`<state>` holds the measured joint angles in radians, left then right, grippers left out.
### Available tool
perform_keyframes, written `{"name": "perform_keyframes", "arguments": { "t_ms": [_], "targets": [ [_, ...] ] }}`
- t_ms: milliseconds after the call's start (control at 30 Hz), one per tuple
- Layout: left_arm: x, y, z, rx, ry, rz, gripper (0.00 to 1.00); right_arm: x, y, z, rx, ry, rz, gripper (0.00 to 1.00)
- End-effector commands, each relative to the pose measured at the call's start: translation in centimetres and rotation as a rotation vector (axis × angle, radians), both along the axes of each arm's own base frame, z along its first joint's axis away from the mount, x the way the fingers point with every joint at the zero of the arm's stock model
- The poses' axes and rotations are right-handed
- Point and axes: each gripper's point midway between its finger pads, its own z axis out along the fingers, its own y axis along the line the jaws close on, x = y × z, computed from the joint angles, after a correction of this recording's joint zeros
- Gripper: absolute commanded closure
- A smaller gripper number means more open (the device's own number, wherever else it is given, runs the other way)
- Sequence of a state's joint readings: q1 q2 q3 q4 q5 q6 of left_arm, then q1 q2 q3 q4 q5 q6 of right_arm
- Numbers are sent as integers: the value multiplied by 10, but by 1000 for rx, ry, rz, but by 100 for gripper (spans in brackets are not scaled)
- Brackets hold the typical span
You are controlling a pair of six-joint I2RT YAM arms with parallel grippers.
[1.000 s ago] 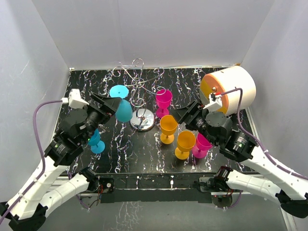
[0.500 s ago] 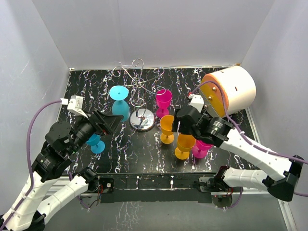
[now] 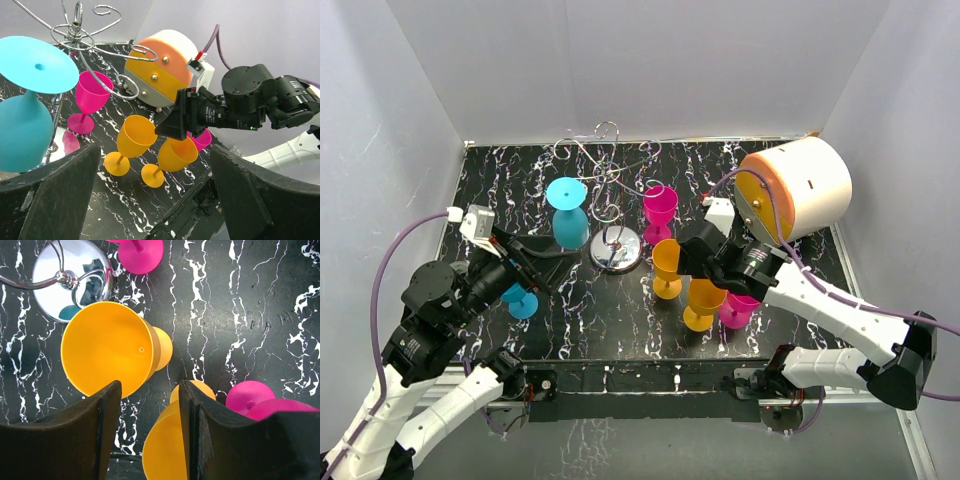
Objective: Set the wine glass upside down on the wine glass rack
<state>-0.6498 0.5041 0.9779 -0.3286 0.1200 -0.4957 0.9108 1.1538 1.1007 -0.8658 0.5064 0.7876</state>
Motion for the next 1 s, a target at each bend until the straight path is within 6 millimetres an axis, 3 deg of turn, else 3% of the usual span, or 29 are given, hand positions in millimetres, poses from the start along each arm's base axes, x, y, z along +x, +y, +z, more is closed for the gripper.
{"name": "perform_keyframes", "arguments": {
  "t_ms": [0,267,467,533,667,867,967],
  "targets": [
    [-7,0,11,-30,-84,-25,11,12,19,2,35,-39,29,54],
    [-12,12,23,-82,-110,12,9,30,29,-11,-40,-35,8,66],
    [-14,17,27,-71,-86,30,9,30,30,-3,-14,-52,3,95],
    [-13,18,28,-89,-83,38,9,29,34,6,23,-67,28,100],
    [-10,25,32,-139,-46,90,9,23,50,30,150,-101,103,100],
    [-10,75,37,-243,122,343,9,-2,66,76,368,-142,223,100],
    [-16,85,37,-290,154,375,9,-20,73,102,484,-172,325,100]
  ]
}}
